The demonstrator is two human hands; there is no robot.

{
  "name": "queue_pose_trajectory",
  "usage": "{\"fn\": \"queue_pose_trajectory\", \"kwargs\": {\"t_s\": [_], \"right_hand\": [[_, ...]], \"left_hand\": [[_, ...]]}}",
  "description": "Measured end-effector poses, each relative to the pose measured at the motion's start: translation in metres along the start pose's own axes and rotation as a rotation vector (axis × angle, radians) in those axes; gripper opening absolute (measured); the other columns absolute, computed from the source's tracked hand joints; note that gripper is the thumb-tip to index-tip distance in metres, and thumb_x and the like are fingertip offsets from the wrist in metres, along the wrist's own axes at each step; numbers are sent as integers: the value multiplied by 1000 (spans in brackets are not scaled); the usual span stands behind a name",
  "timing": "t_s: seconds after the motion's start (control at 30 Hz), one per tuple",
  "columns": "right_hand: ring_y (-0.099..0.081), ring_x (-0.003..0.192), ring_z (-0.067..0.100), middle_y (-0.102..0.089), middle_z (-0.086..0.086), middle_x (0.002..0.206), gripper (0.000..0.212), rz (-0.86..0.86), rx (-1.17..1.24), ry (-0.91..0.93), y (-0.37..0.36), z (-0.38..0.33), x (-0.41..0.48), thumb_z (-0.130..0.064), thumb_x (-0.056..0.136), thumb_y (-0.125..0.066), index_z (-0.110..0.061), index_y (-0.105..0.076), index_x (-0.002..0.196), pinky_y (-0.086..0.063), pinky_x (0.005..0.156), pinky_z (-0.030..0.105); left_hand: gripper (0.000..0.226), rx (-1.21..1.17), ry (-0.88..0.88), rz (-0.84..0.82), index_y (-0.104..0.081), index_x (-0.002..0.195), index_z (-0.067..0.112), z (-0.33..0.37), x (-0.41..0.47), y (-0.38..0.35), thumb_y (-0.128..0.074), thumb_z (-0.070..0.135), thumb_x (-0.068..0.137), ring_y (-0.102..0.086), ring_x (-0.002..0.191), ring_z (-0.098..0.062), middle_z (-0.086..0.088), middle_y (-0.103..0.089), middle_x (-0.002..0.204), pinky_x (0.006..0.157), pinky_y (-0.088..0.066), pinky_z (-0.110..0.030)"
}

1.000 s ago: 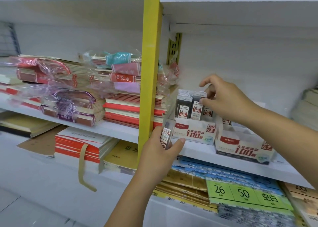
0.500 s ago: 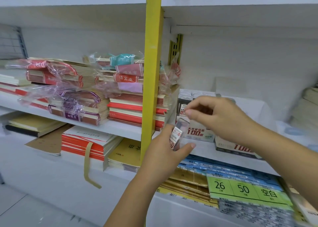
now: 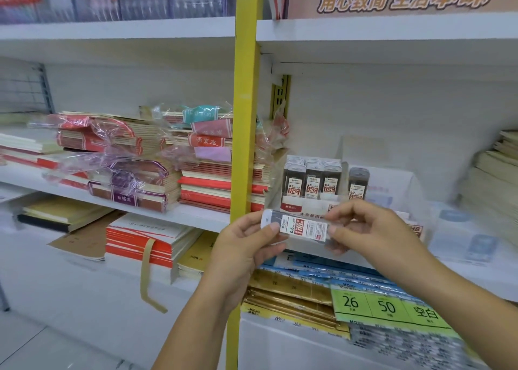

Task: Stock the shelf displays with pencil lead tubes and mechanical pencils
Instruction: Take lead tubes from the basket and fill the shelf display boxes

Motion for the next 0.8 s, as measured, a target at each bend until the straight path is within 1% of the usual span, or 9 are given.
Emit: {"fn": "queue_pose_trajectory", "kwargs": {"t_s": [0.13,0.23,0.3,0.4,0.5,0.57,0.67,0.73,0.8], "right_hand": [[-72,72,19,-72,2,80,13,-77,-56,-68,-5,-1,-2,-4,83,-71,-14,-66,90,-61,66,31],[-68,78,5,-71,-15,87,12,-75,-256,-12,-9,-3,1,-21,81,-75,-28,-67,86,-59,70,28],[-64,81,1,-66,-25,93,21,-87,-302,71,-15,-10,3,-27,81,-75,-39,-64,94,-58,71,25],[-64,80,4,-63,-19,95,52,-157,-287,118,-25,-16,12,-16,87,-70,-52,-50,118,-59,69,28],[-65,76,5,-60,-11,94,57,-167,-356,122,-20,-22,26,-6,87,-67,-46,-49,124,-58,60,26],[-67,75,5,-62,-8,97,49,-12,-279,150,-4,-31,40,-6,85,-69,-36,-52,119,-58,60,23],[-65,75,-1,-66,-10,94,38,258,-262,295,25,-47,61,-11,85,-71,-40,-49,97,-51,60,12],[-63,75,-2,-68,-14,88,34,312,-424,338,32,-49,74,-16,86,-70,-40,-47,93,-49,63,16],[-61,75,-4,-67,-16,87,32,282,-549,330,31,-43,86,-19,87,-69,-39,-46,96,-44,61,16]], "left_hand": [[29,95,-40,73,-62,116,8,1,1,0,-71,14,88,-76,93,-23,-12,-79,99,67,-60,-22],[21,182,-76,83,-65,112,12,4,2,1,-70,16,92,-77,91,-20,-8,-80,94,67,-59,-21],[19,226,-107,50,-69,109,16,4,4,-2,-72,16,91,-77,89,-19,-6,-80,94,68,-59,-21],[19,273,-151,-14,-73,107,21,3,9,-10,-73,15,90,-76,88,-20,-4,-79,95,69,-59,-22],[18,341,-217,38,-71,108,27,-2,18,-16,-71,19,92,-74,92,-13,3,-78,97,71,-60,-22],[20,553,-318,126,-67,111,38,-6,25,-15,-66,25,96,-65,102,1,14,-72,109,83,-56,-17],[42,902,-435,120,-50,141,39,-14,32,-15,-58,30,100,-41,131,7,20,-47,145,107,-35,-11],[55,1007,-444,81,-35,152,38,-23,36,-16,-55,31,102,-24,143,6,22,-30,157,115,-24,-14],[63,1048,-421,53,-24,155,42,-31,40,-15,-55,32,102,-14,144,9,25,-20,161,119,-20,-21]]}}
Point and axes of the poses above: each hand's wrist, its own x-axis towards the middle knuckle, its own y-axis out of the back of the hand, z = x × y, the point moved 2 cm from there along x, towards the middle knuckle
